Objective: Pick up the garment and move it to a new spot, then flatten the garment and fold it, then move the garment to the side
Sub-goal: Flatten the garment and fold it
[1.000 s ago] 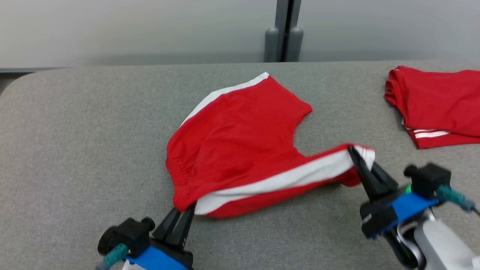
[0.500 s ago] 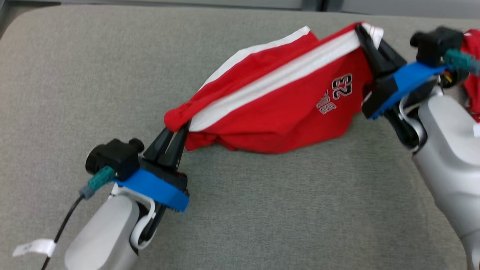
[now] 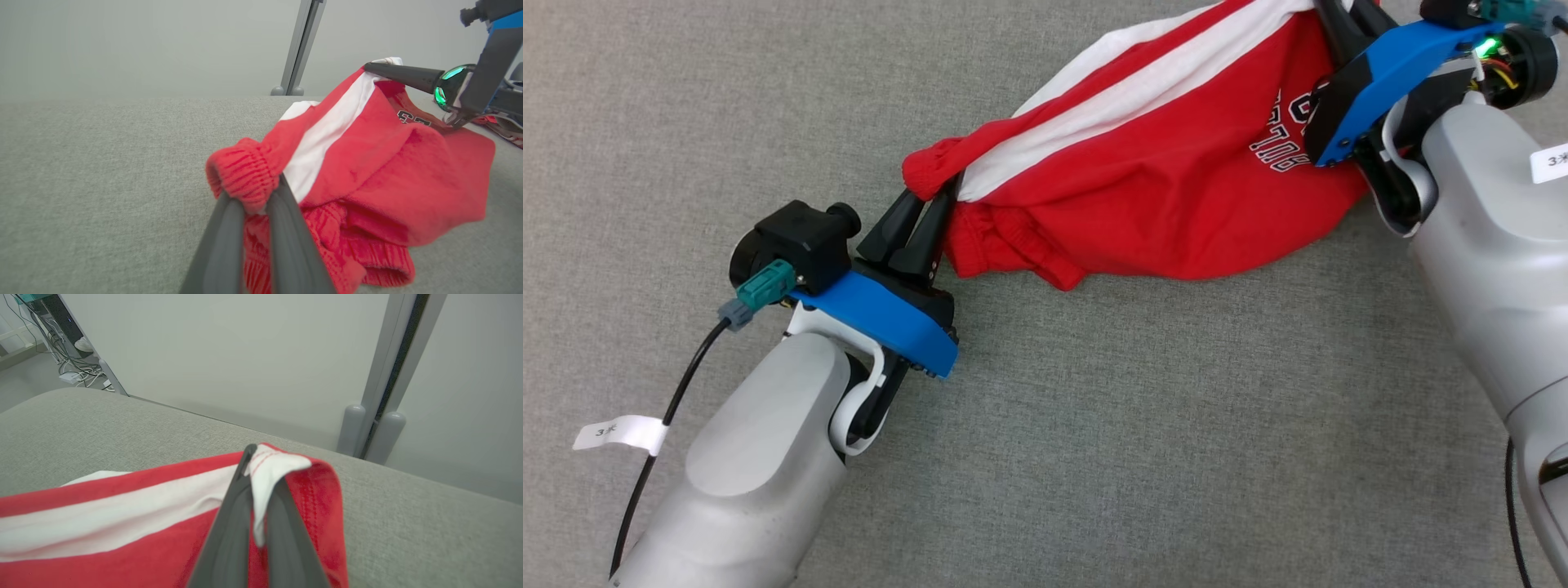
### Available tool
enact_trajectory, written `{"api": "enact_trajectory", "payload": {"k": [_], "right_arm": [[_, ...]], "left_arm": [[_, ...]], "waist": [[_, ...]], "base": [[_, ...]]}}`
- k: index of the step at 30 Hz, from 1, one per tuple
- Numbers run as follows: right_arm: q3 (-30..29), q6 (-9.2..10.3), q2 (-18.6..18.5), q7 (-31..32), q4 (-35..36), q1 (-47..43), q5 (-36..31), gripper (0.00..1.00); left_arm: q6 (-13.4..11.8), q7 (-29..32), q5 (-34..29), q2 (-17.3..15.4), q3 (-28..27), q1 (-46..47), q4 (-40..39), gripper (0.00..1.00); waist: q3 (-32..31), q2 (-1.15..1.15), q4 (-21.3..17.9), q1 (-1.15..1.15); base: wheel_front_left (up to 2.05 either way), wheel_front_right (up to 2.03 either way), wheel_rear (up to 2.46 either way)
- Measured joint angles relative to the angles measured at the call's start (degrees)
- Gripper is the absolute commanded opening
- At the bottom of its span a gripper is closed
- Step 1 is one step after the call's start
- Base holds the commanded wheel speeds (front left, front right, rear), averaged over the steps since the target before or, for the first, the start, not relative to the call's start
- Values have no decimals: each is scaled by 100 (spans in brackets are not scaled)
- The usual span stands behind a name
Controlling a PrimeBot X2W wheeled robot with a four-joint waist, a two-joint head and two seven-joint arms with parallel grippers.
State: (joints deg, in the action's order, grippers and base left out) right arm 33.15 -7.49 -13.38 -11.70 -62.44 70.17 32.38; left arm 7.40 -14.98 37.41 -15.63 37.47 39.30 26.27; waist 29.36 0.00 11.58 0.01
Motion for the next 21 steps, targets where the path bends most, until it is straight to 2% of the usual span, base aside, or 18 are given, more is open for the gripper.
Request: {"api": "enact_trajectory", "payload": {"k": [3, 4, 5, 10, 17, 21], "right_arm": [[78, 0, 107, -104, -171, 70, 60, 100], [115, 0, 123, -121, -203, 82, 74, 100], [161, 0, 125, -160, -230, 84, 91, 100], [439, 0, 54, -256, -235, -20, 197, 100], [731, 0, -339, -311, -110, -542, 369, 100], [724, 0, -534, -325, -47, -831, 515, 100]], "left_arm": [[0, 0, -4, 36, -3, 24, 40, 0], [0, 0, -15, 46, -16, 23, 49, 45], [0, 0, -24, 62, -42, 20, 49, 100], [1, -1, -264, 131, -308, -248, -79, 100], [1, -1, -706, 199, -820, -1050, -509, 100], [-5, -2, -982, 241, -1317, -1486, -862, 100]], "waist": [[46, 0, 21, 0], [41, 0, 17, 0], [27, 0, 15, 0], [-142, 0, 13, -1], [-505, 0, -15, -2], [-709, 0, -34, -2]], "base": [[0, 0, 0], [0, 0, 0], [0, 0, 0], [0, 0, 0], [0, 0, 0], [0, 0, 0]]}}
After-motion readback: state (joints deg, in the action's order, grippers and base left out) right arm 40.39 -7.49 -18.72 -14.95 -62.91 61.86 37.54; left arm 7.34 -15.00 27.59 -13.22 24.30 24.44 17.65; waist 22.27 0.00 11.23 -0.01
